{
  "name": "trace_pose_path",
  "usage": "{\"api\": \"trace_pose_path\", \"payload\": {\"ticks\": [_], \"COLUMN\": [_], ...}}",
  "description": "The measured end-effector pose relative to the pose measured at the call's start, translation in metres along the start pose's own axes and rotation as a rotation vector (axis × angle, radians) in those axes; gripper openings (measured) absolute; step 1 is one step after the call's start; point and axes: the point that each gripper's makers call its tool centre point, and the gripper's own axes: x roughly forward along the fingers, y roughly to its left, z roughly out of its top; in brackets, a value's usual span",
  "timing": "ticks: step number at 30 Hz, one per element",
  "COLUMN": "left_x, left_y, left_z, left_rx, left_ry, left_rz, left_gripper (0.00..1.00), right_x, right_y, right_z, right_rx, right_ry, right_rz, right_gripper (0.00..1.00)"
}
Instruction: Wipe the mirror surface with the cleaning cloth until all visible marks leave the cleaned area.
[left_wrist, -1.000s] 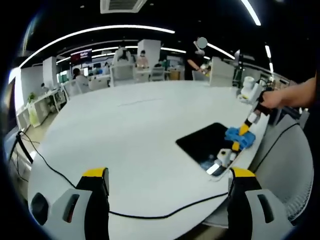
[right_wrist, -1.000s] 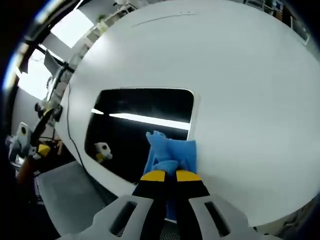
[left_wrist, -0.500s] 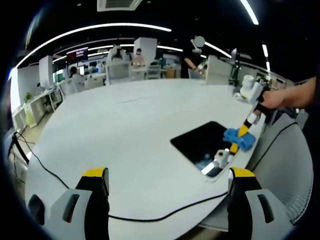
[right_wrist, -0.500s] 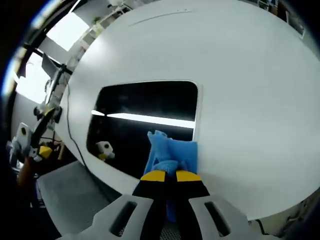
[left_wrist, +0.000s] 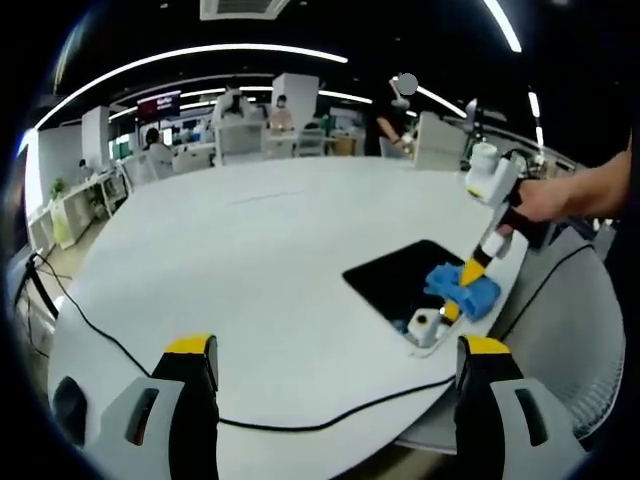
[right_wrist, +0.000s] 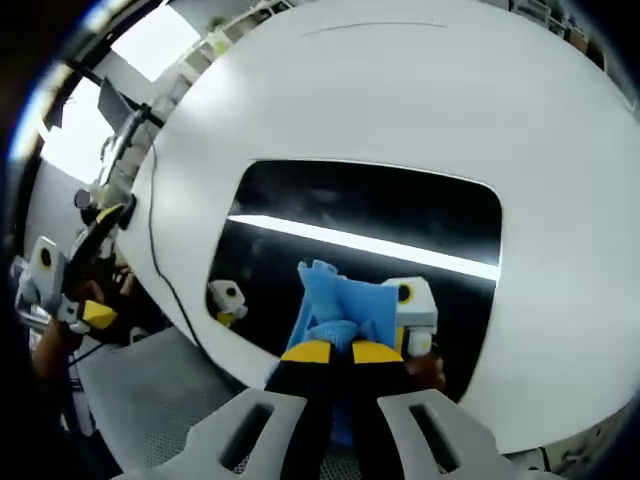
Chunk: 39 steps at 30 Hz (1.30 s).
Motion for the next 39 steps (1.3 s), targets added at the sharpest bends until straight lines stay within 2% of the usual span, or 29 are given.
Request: {"api": "trace_pose_path", "payload": {"ticks": [3, 13, 16, 18, 20, 23, 30, 39], "left_x": [0.0, -0.001, -0.005, -0.007, -0.009, -0.01, -0.009, -0.011], "left_y": [0.001, 0.005, 0.008, 0.012, 0.016, 0.023, 0.018, 0.02], "left_z": [-0.002, -0.001, 0.001, 0.003, 0.005, 0.006, 0.005, 0.004], "left_rx": [0.0, -0.008, -0.001, -0.003, -0.01, -0.021, -0.029, -0.033], "left_ry": [0.003, 0.004, 0.004, -0.003, -0.014, -0.028, -0.032, -0.031], "left_rz": [-0.001, -0.008, -0.012, -0.005, 0.007, 0.025, 0.027, 0.031], "left_gripper": [0.99, 0.99, 0.99, 0.99, 0.99, 0.99, 0.99, 0.99], "right_x": [0.005, 0.021, 0.025, 0.027, 0.029, 0.031, 0.035, 0.035], "right_y": [0.015, 0.05, 0.06, 0.067, 0.072, 0.075, 0.085, 0.084], "right_z": [0.003, 0.016, 0.019, 0.021, 0.023, 0.026, 0.031, 0.031], "right_rx": [-0.043, -0.085, -0.185, -0.145, -0.176, -0.17, -0.143, -0.136], "right_ry": [0.009, 0.029, 0.041, 0.036, 0.039, 0.043, 0.032, 0.03], "right_rz": [-0.01, 0.015, 0.009, 0.007, 0.002, -0.006, -0.001, 0.003], "right_gripper": [0.0, 0.0, 0.0, 0.0, 0.0, 0.0, 0.0, 0.0]}}
